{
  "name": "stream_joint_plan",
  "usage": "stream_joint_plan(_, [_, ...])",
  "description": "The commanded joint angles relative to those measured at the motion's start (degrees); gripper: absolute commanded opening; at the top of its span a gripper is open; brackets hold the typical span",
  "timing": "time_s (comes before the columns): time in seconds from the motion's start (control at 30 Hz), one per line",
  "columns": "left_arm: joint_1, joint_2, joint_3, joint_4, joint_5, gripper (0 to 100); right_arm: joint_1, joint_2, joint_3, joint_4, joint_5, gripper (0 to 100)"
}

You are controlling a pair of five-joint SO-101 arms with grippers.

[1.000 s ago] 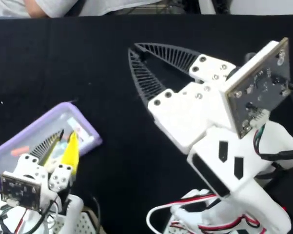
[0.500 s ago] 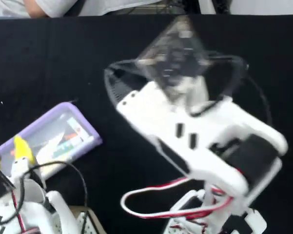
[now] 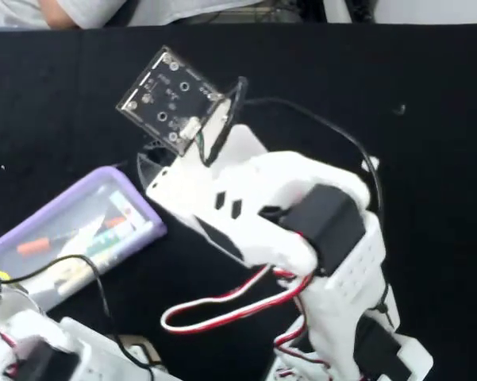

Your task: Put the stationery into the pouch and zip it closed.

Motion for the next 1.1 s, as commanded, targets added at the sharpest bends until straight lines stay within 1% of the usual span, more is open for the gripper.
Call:
stream_joint_plan(0.0, [0.57,11.60,-1.27,-0.62,0.00,19,-0.62,-0.40,0.48,-1.05,0.53,1.5])
stream_joint_plan(0.2, [0.31,39.38,-9.19,-2.11,-0.18,19,-0.62,-0.40,0.92,-0.97,0.53,1.5])
stream_joint_plan(0.3, [0.13,50.64,-13.85,-2.02,-0.18,19,-0.62,-0.40,0.92,-0.97,0.53,1.5])
stream_joint_plan(0.4, [-2.15,59.52,-17.54,-2.55,-0.18,19,-0.62,-0.40,1.01,-0.97,0.53,1.5])
stream_joint_plan(0.5, [-5.32,66.90,-20.70,-5.45,-0.26,19,-0.62,-0.40,1.01,-0.97,0.53,1.5])
stream_joint_plan(0.67, [-11.30,76.31,-25.10,-13.19,-0.79,19,-0.62,-0.40,5.14,-1.58,0.53,1.5])
stream_joint_plan(0.8, [-13.32,83.16,-29.23,-14.15,-7.74,19,-0.62,-0.40,9.98,-3.43,0.53,1.5])
stream_joint_plan(0.9, [-13.41,88.26,-33.27,-13.89,-9.93,19,-0.62,-0.40,11.38,-3.87,0.62,1.5])
stream_joint_plan(1.0, [-13.32,92.31,-38.29,-14.15,-10.37,19,-0.62,-0.48,11.30,-3.87,0.62,1.5])
stream_joint_plan(1.07, [-13.14,94.77,-42.33,-13.89,-14.42,19,-0.62,-0.57,11.30,-3.87,0.62,1.5])
